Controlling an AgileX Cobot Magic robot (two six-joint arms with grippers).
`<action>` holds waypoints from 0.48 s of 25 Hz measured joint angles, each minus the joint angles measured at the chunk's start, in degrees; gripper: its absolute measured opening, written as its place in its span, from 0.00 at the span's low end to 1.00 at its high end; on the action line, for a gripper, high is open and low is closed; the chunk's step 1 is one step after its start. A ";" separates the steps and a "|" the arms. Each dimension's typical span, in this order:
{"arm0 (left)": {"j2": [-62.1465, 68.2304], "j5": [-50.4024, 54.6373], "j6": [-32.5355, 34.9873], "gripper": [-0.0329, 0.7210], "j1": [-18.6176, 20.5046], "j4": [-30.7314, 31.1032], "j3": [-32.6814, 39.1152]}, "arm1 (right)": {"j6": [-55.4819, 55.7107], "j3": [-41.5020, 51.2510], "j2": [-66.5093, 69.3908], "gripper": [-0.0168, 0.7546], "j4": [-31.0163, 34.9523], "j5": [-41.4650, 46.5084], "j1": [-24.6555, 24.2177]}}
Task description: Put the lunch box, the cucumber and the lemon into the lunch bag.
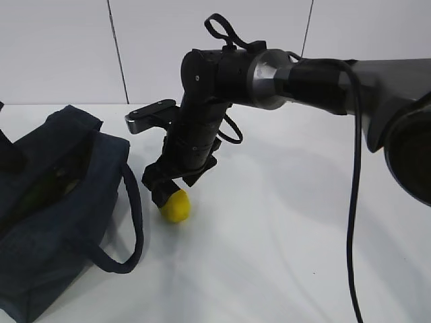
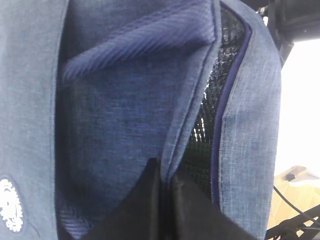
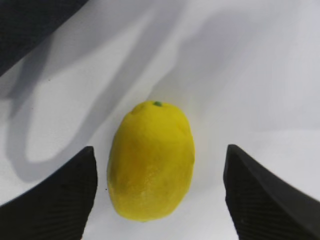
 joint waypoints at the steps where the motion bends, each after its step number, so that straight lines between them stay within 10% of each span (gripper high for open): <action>1: 0.00 0.00 0.00 0.03 0.00 0.00 0.00 | 0.00 0.00 0.00 0.79 0.00 0.00 0.00; 12: 0.00 0.00 0.00 0.03 0.00 0.00 0.00 | 0.00 0.00 0.59 0.79 0.00 0.11 0.00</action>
